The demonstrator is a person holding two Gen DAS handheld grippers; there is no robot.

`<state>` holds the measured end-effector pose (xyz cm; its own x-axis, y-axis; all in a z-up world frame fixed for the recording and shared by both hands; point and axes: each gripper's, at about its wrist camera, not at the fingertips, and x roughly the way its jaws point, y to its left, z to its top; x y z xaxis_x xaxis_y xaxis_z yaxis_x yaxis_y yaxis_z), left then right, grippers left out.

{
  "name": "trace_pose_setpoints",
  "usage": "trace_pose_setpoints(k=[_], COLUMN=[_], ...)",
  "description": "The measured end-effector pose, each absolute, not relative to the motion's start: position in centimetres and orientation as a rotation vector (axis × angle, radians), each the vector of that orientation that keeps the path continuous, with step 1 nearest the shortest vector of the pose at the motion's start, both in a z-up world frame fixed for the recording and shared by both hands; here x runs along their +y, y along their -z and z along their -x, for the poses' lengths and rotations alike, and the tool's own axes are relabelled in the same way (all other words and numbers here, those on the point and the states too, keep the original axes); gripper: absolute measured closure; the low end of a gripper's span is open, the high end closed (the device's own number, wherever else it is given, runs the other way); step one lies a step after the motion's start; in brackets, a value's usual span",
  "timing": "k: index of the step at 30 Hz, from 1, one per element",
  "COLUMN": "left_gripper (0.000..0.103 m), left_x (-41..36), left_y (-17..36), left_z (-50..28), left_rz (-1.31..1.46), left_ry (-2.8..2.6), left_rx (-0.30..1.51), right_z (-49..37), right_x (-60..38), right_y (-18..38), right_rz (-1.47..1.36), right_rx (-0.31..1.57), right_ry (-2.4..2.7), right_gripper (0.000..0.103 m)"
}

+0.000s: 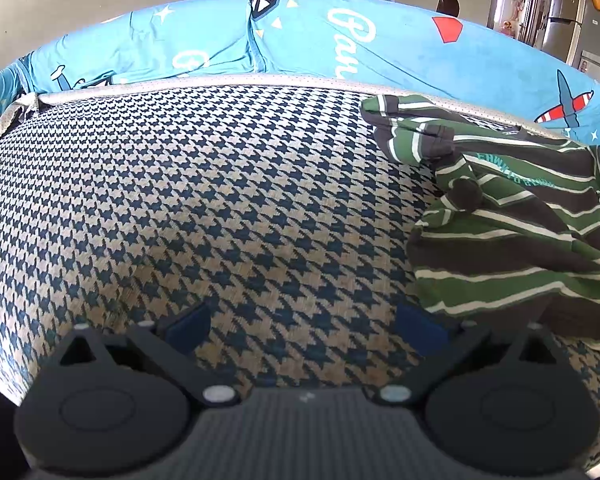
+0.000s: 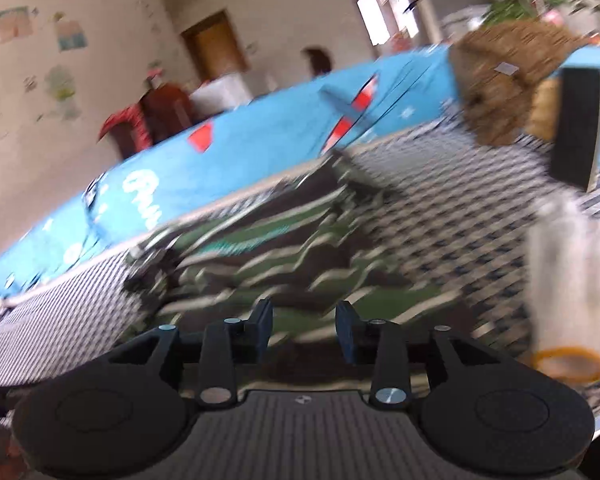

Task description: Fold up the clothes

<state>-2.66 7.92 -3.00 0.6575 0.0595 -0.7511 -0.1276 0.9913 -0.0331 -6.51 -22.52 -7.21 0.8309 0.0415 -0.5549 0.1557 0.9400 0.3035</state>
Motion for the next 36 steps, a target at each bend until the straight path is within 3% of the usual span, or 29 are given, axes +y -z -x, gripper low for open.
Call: trace_pose_setpoints(k=[3,7,12,16,17,36], left_gripper=[0.000,0.000,0.000,0.000,0.000,0.000], left_x=[7.7,7.5,6.7,6.4,6.4,5.6], left_y=[3.2,3.6,4.1,4.7,4.9,5.5], left_z=[2.4,2.1,1.8,1.3,1.2,1.1], left_rz=[0.080,0.082,0.065,0.063,0.068,0.017], left_ry=[-0.104,-0.095,-0.076,-0.070,-0.070,-0.066], left_rx=[0.855,0.863,0.882,0.923,0.940,0.967], right_z=[5.2,4.4,3.5,2.9,2.9,2.9], right_x=[-20.4,-17.3,-14.0,-11.3,-10.7,-9.8], right_y=[8.1,9.1,10.2,11.0,11.2,11.7], right_rz=[-0.309,-0.231,-0.124,0.002,0.029,0.023], right_rx=[0.658,0.704,0.761,0.805,0.813,0.824], right_ry=[-0.049,-0.135,-0.151,-0.134,-0.128,-0.076], right_gripper=[0.065,0.036,0.029,0.002,0.000,0.000])
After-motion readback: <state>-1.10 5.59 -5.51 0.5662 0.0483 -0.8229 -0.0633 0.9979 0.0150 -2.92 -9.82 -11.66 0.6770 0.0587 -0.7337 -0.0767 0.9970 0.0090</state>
